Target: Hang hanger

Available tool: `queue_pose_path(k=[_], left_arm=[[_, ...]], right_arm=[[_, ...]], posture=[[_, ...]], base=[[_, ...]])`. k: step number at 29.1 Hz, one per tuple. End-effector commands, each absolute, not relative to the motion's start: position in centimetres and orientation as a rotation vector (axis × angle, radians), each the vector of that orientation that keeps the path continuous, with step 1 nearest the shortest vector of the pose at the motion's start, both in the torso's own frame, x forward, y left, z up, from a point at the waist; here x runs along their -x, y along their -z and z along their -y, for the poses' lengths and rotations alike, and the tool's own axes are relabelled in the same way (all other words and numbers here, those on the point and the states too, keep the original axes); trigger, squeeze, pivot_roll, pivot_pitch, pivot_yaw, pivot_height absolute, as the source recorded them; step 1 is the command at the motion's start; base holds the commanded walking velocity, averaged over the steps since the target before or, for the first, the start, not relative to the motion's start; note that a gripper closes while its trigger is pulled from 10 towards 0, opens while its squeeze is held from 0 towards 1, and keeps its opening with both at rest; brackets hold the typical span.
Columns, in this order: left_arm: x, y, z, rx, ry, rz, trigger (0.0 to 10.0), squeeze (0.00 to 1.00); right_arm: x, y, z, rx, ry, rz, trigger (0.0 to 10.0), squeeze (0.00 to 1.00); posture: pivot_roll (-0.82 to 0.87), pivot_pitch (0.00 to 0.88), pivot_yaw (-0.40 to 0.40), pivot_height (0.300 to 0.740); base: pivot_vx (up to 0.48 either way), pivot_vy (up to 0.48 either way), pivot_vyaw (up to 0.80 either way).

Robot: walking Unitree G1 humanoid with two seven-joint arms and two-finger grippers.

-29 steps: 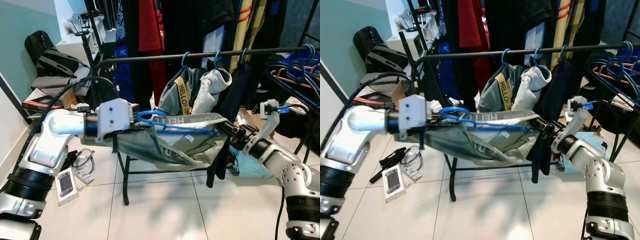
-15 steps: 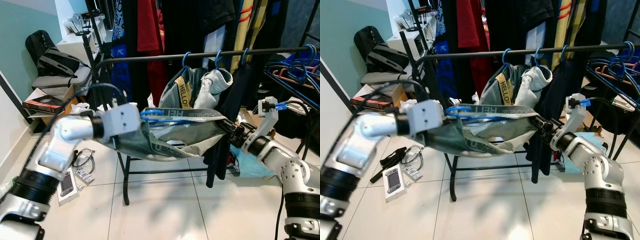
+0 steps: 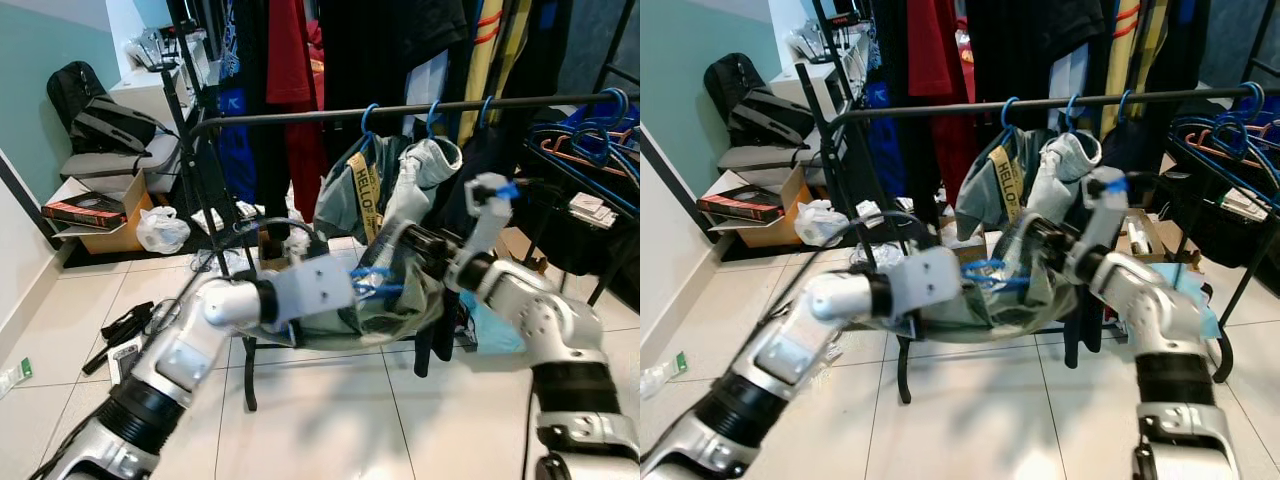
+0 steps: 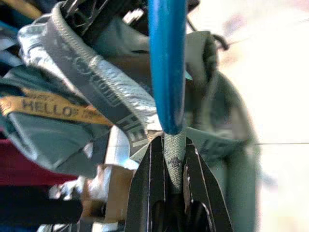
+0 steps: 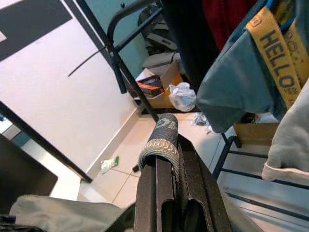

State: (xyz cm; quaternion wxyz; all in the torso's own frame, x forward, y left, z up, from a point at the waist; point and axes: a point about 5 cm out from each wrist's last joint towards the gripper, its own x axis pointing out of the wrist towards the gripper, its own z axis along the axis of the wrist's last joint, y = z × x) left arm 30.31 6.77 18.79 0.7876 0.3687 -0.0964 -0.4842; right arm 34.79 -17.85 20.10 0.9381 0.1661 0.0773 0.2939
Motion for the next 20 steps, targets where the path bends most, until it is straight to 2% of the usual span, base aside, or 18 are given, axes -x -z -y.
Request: queue_pose_path(k=[1,9,12,20], left_arm=[[-30.3,-18.2,-7.1,-0.833,1.025,0.178,10.0,0.0],[-30.5,-17.9,-6.7,-0.852,0.984,0.16,10.0,0.0],[-31.1,-18.0,-6.9,-0.832,0.906,0.129,10.0,0.0],[-32.2,-17.9,-8.1,-0.825,0.791,0.068,10.0,0.0]], right_arm=[[-35.0,-20.1,16.7,-0.337,-0.63,-0.183,0.0,0.0],[-35.1,-19.6,15.0,-0.354,-0.653,-0.24,0.0,0.0],[-34.9,-19.5,14.2,-0.361,-0.676,-0.268,0.0,0.0],[-34.6,-19.3,14.0,-0.327,-0.684,-0.315,0.0,0.0]], posture=[[-0.06,0.0,0.061,0.74],[-0.06,0.0,0.061,0.74],[-0.07,0.0,0.063,0.74],[-0.07,0.0,0.062,0.74]], base=[[0.0,0.0,0.0],[0.0,0.0,0.0],[0.0,0.0,0.0],[0.0,0.0,0.0]])
